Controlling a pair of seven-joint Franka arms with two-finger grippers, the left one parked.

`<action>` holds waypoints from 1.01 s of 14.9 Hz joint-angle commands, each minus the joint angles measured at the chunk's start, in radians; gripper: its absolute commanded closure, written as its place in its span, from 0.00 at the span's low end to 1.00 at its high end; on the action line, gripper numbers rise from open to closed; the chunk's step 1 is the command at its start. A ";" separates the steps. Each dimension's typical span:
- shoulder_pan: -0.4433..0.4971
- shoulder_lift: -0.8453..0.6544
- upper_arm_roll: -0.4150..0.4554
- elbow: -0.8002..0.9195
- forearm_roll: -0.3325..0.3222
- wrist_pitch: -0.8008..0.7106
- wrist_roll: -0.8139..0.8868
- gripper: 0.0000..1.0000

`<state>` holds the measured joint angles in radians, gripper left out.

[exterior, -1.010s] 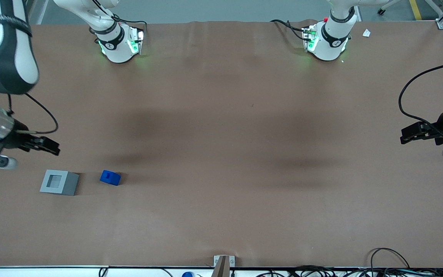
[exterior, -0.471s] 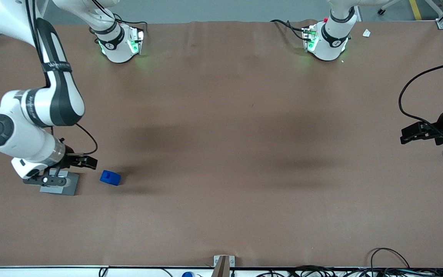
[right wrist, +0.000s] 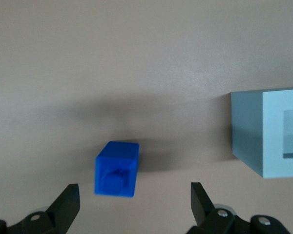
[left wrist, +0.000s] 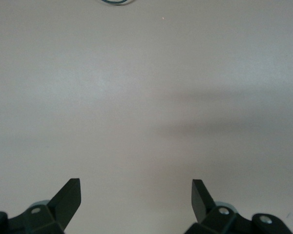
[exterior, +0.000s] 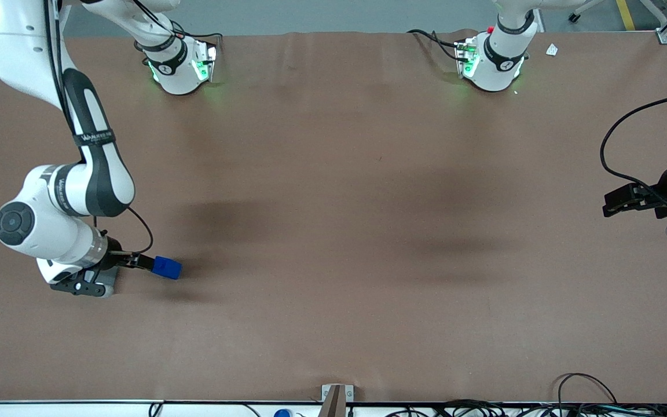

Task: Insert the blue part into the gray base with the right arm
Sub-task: 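Move the open right gripper down over the blue block, then close the right gripper on the blue block and lift it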

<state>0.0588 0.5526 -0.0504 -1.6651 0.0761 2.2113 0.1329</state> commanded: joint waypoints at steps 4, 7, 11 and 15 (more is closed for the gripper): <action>0.021 0.076 0.007 0.059 0.021 0.001 0.039 0.00; 0.018 0.092 0.007 0.061 0.022 0.001 0.080 0.00; 0.024 0.110 0.009 0.079 0.022 -0.004 0.186 0.00; 0.033 0.113 0.009 0.077 0.022 -0.005 0.237 0.00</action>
<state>0.0850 0.6529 -0.0408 -1.6058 0.0786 2.2151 0.3355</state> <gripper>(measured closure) 0.000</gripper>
